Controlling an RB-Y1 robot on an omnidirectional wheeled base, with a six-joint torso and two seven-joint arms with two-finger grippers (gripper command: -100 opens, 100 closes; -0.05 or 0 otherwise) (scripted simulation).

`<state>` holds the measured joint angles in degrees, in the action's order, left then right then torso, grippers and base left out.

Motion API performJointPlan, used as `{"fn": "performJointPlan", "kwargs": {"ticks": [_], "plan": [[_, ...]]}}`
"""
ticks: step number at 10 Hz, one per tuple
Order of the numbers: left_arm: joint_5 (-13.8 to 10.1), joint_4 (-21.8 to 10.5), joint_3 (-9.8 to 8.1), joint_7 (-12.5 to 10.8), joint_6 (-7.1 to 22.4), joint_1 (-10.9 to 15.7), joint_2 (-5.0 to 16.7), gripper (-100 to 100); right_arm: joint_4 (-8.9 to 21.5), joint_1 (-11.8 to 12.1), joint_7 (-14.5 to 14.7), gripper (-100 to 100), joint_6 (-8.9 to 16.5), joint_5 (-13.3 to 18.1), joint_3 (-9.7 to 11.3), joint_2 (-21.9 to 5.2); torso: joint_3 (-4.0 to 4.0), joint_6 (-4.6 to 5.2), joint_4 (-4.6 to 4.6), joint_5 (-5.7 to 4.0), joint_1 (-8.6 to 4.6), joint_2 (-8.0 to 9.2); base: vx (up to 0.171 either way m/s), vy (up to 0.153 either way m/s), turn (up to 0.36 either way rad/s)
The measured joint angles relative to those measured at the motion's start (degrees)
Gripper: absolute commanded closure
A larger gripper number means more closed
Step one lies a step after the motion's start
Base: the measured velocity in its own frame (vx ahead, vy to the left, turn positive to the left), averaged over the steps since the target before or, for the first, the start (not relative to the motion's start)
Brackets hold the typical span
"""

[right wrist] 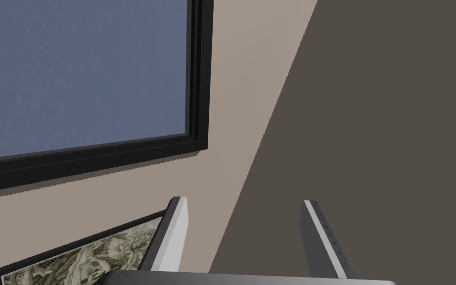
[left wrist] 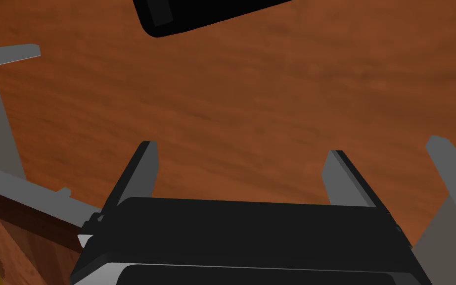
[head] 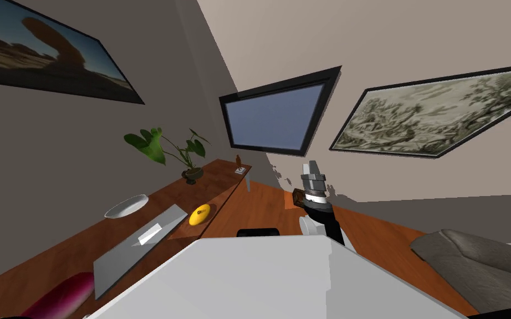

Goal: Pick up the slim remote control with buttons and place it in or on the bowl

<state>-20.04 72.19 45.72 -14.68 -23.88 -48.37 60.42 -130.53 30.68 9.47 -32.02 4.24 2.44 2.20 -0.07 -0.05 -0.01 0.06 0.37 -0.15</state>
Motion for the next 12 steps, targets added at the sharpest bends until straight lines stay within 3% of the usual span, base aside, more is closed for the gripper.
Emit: {"fn": "performJointPlan", "kwargs": {"ticks": [3,5,7,9,12], "plan": [[-1.46,-4.39,3.12,-1.09,-0.15,-0.68,1.65,-100,0.00,0.00,0.00,0,0.00,0.00,0.00,0.00,-0.03,0.00,-0.01,0.02,0.05,-0.06,0.015,0.071,-0.252],[-2.63,-5.77,4.53,-1.53,0.41,-1.40,3.20,-100,0.00,0.02,0.00,0,0.00,0.00,-0.01,0.00,-0.02,-0.06,0.00,0.05,0.09,-0.05,0.008,0.060,-0.025],[-2.75,-8.15,6.21,-2.67,-0.02,-0.23,3.48,-100,0.00,0.01,0.00,0,0.00,0.00,0.00,0.00,-0.04,-0.02,-0.01,0.00,-0.09,-0.08,0.029,0.060,-0.196],[-3.51,-11.51,8.15,-3.73,-0.45,0.39,4.14,-100,0.00,0.01,0.00,0,0.00,0.00,-0.01,-0.01,-0.10,-0.02,-0.03,0.08,0.27,-0.18,0.031,0.164,-0.218],[-4.86,-14.27,9.51,-4.18,0.10,1.60,5.27,-100,0.00,0.01,0.00,0,0.00,0.00,-0.03,-0.02,0.02,-0.04,0.02,0.20,0.70,0.01,-0.023,0.197,-0.117]]}}
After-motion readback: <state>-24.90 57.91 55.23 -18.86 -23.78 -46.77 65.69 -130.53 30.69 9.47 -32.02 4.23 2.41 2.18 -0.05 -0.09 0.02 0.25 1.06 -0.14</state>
